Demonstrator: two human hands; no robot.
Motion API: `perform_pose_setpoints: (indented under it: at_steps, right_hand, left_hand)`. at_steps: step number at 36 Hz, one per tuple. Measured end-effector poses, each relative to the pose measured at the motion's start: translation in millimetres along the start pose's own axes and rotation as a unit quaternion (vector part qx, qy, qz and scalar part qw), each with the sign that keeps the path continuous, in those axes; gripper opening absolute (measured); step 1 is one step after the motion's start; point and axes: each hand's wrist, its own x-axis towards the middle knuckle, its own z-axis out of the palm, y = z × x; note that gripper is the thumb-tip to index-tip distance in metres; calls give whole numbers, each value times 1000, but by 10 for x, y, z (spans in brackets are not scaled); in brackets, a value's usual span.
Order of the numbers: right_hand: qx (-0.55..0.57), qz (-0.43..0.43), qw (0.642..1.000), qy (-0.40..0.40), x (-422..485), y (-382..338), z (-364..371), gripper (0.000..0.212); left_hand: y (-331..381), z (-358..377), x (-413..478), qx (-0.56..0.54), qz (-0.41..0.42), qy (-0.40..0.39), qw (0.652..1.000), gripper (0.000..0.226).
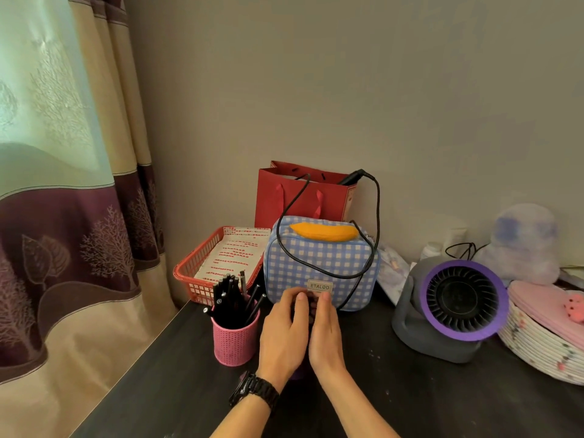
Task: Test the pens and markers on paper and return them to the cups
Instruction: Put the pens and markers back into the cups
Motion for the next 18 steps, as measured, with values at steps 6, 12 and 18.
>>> perform_pose_setpoints:
  at_steps: [6, 12, 18]
  right_hand:
    - [-54, 16, 997, -55, 19, 17, -34, 37]
    - [-110, 50, 987, -103, 38, 105, -286, 68]
    - [-150, 45, 985, -70, -59, 191, -470, 52]
  left_hand:
    - [34, -4, 144, -68, -59, 49, 995, 27]
    - [115, -102, 172, -61, -100, -60, 991, 37]
    - [138, -419, -227, -59, -33, 12, 998, 37]
